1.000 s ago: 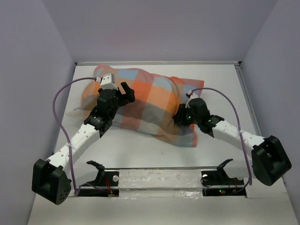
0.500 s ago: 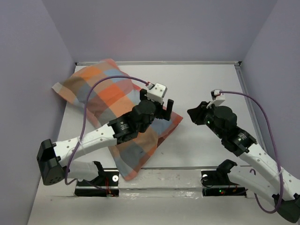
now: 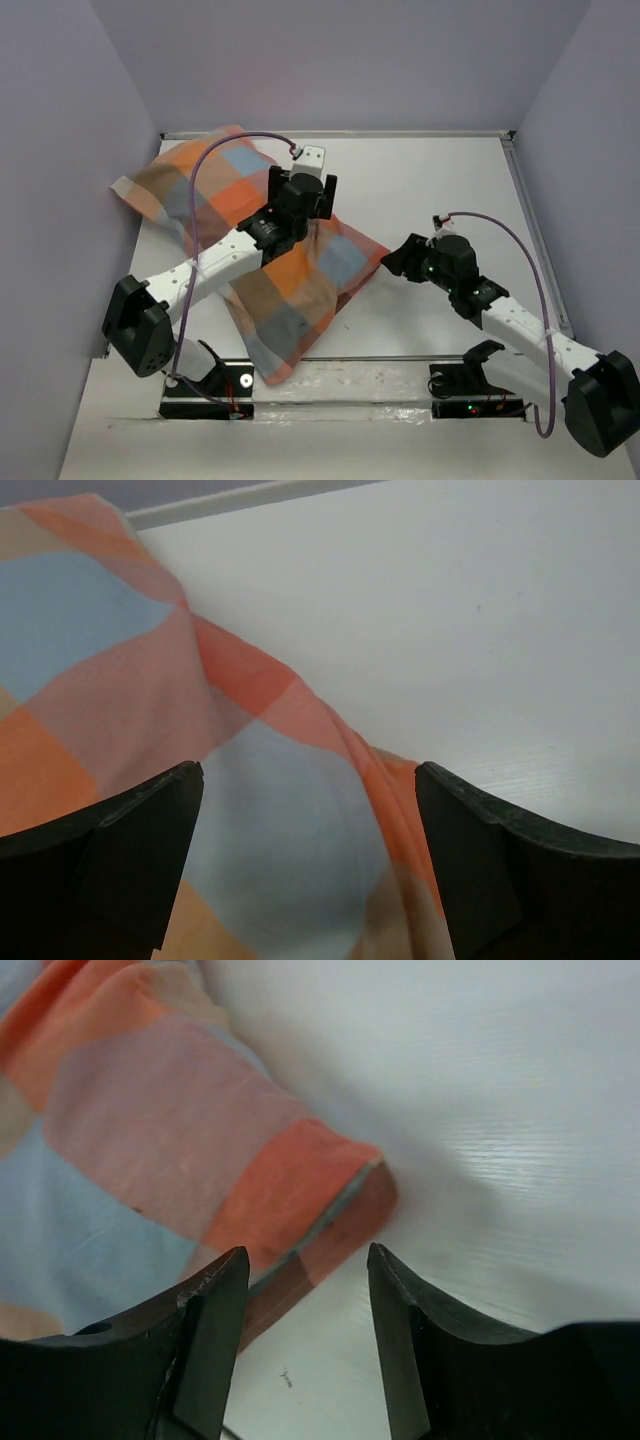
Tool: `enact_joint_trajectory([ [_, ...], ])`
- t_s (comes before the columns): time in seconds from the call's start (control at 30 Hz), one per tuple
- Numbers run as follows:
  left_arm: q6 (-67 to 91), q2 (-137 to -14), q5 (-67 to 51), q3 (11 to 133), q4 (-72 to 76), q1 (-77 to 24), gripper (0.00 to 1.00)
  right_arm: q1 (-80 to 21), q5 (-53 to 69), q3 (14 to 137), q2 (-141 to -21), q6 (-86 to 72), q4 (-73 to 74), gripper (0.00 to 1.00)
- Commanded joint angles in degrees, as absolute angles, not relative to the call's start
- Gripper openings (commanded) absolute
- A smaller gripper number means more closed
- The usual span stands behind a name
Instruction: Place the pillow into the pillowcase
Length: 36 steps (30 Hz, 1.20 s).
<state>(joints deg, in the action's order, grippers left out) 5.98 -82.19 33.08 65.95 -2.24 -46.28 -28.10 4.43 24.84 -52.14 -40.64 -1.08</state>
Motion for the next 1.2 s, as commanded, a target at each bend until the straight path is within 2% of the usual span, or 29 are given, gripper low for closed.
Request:
enact_joint_trajectory([
  [0.0,7.8,-77.7,28.3,65.8,2.1,-41.6,0.99,-28.1,15.5,23.6,-55.8,-44.5,-17.0,0.55],
  [0.2,9.8,-79.7,22.4,65.9,3.2,-35.9,0.99,-27.1,15.2,21.6,-59.8,-46.8,-22.0,0.54],
  [0.33,10.4,-81.9,20.0,66.3,3.6,-33.1,0.99,-27.1,14.6,21.1,-60.0,-46.9,-23.2,0.42],
  [0.43,11.4,-83.4,17.9,65.8,4.6,-30.9,0.99,-27.1,11.7,20.2,-58.9,-46.7,-23.0,0.26],
  [0.53,12.6,-84.2,16.9,65.0,6.1,-29.1,0.99,-27.1,9.4,19.5,-58.6,-46.3,-22.8,0.19],
  [0.63,13.4,-84.6,16.3,64.3,6.9,-28.3,0.99,-27.1,6.3,19.2,-58.8,-45.7,-22.8,0.05],
  [0.7,14.1,-84.8,16.3,63.9,7.3,-27.9,0.99,-27.1,4.5,19.1,-58.7,-45.5,-22.8,0.0],
  [0.83,15.2,-85.0,15.8,63.1,8.3,-26.3,0.99,-26.5,-0.1,17.8,-51.1,-45.3,-19.4,0.0],
  [1.03,17.0,-86.0,13.5,62.3,9.3,-20.7,0.99,-26.5,-18.5,18.6,-35.5,-46.1,8.2,0.0],
  [1.17,19.5,-86.3,11.7,60.7,11.2,-18.3,0.99,-26.5,-21.9,19.1,-29.1,-47.0,15.0,0.0],
])
